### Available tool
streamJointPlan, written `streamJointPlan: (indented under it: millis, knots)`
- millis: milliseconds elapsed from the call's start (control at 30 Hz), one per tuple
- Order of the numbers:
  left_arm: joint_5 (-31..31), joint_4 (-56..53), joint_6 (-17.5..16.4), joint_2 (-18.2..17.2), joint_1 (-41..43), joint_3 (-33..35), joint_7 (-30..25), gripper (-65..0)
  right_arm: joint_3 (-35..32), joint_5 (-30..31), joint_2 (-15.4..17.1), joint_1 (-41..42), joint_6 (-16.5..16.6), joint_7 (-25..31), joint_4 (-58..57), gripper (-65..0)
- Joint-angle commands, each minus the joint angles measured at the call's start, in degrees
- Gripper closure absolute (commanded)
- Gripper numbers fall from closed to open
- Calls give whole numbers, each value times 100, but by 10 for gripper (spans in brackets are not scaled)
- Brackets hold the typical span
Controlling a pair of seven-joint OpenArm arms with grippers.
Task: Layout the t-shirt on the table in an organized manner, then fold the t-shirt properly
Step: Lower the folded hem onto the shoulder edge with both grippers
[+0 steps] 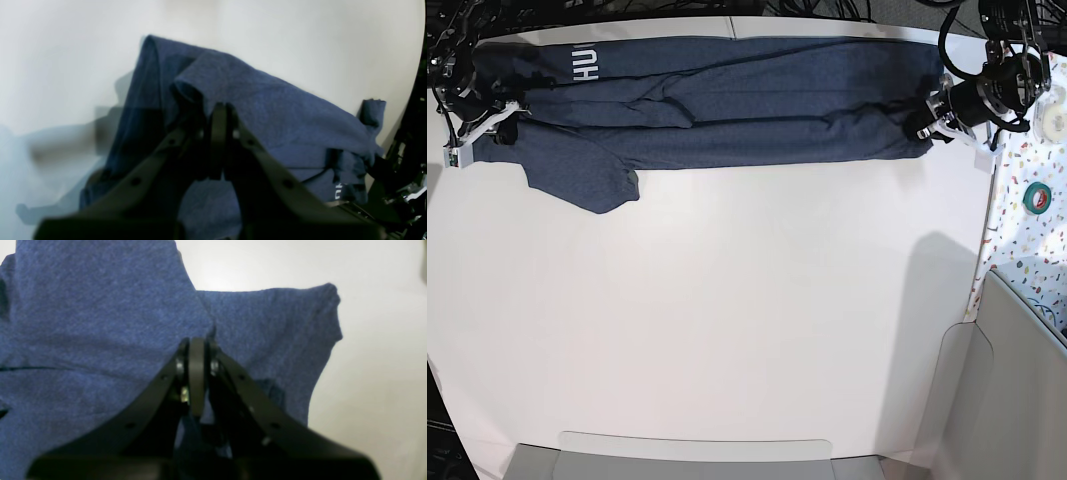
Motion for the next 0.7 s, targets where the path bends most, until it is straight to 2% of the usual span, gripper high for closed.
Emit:
streamJointPlan:
  millis: [0, 367, 400, 567, 667]
  knots:
    - [-66, 93, -3, -52, -6, -65, -4, 0, 49, 35, 115, 2, 28, 105, 7, 0]
    - [-49, 75, 6, 18, -41, -65, -4, -6, 49, 35, 124, 46, 28, 105, -300, 0]
    - [-49, 75, 6, 18, -41, -65, -4, -21, 49, 35, 133, 55, 28, 105, -291, -13]
    - [-49, 75, 6, 18, -41, -65, -4, -149, 58, 61, 212, 55, 28, 105, -283, -172]
    - [-49, 75, 6, 9, -41, -65, -4, -204, 75, 70, 229, 55, 28, 105, -256, -227]
